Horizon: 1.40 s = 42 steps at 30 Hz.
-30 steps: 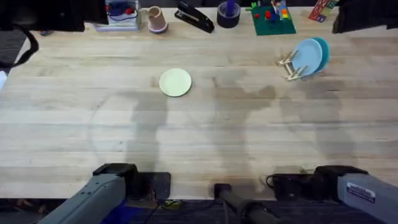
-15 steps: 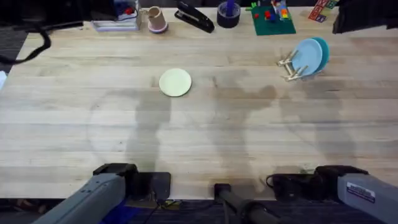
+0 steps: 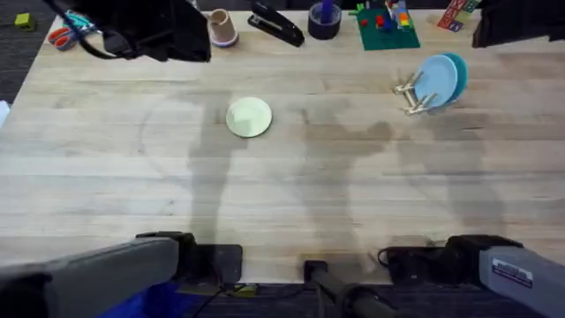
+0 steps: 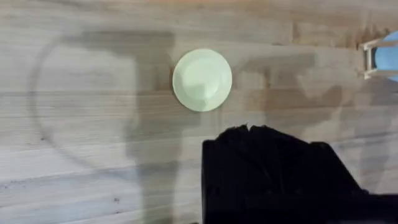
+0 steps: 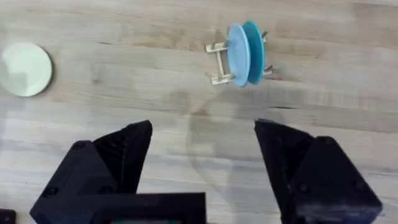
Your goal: Pick up the plates from the table one by one and place each into a slot on the dish rack.
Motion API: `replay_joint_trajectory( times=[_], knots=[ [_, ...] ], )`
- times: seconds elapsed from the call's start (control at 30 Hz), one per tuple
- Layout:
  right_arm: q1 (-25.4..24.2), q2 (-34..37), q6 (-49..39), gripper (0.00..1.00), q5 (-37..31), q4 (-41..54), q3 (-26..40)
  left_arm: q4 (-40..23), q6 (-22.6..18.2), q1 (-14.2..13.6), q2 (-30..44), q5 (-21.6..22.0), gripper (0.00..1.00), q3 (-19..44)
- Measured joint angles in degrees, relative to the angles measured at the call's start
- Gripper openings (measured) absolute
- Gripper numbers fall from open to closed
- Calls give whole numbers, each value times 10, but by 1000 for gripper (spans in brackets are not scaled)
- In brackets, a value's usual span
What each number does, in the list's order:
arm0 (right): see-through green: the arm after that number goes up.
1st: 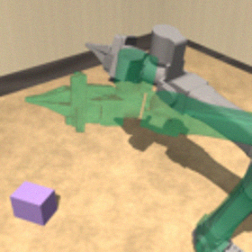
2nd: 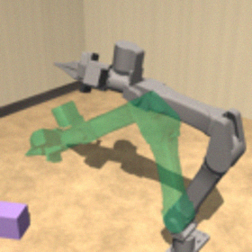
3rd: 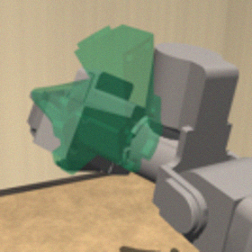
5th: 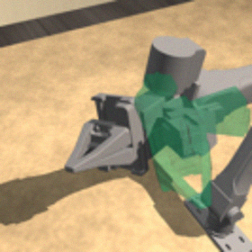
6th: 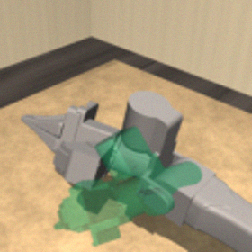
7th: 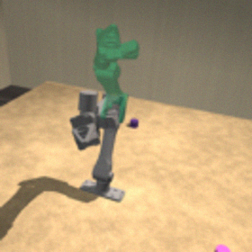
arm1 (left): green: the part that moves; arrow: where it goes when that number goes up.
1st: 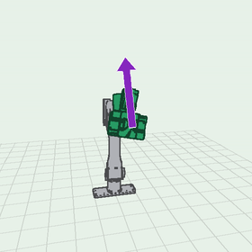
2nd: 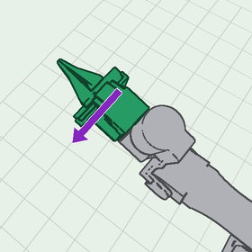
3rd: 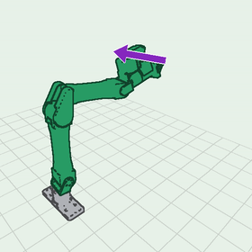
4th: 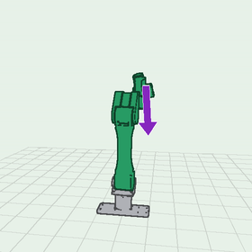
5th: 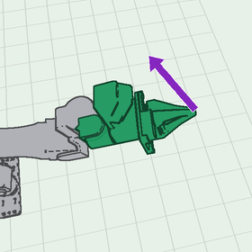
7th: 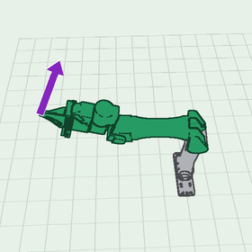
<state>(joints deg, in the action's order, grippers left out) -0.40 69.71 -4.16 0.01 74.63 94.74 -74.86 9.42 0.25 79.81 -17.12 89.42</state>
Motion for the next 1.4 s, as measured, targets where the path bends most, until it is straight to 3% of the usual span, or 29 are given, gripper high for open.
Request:
replay_joint_trajectory(
  times=[0.27, 0.53, 0.73, 1.07, 1.4],
  knots=[
    [0, 0, -2, 995, 0, 0, 0, -8, -57, 9, 58, -67, 42, 0],
    [0, 0, -2, 995, 0, 0, 0, 7, -111, 66, 75, -145, 42, -13],
    [0, 0, -2, 995, 0, 0, 0, 40, -148, 107, 75, -215, 42, -84],
    [0, 0, -2, 994, 0, 0, 0, 119, -164, 109, 76, -272, 41, -200],
    [0, 0, -2, 993, 0, 0, 0, 147, -165, 109, 76, -283, 41, -246]
  ],
)
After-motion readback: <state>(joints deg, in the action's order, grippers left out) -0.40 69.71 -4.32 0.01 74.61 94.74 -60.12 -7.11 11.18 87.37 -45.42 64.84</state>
